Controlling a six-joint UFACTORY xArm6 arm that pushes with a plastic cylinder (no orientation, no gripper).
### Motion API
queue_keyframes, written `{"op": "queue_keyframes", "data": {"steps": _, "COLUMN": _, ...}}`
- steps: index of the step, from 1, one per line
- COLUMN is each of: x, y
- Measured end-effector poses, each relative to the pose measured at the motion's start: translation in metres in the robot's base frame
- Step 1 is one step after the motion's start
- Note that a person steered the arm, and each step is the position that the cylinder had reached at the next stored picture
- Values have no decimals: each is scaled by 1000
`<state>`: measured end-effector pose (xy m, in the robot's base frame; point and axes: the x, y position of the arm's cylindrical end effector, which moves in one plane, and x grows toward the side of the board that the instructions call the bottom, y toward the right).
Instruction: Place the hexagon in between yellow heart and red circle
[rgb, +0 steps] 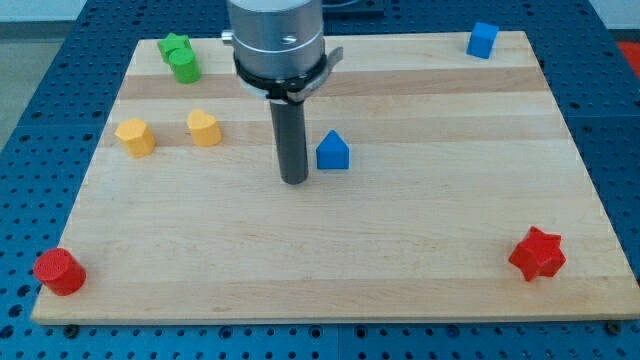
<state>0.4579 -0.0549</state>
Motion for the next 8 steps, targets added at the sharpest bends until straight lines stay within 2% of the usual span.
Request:
{"op": "queue_keyframes", "data": {"steps": 4, "x": 3, "y": -60}}
{"op": "queue_keyframes", "data": {"steps": 6, "x": 26, "y": -79}}
{"op": "queue_keyframes", "data": {"steps": 8, "x": 44, "y": -125}}
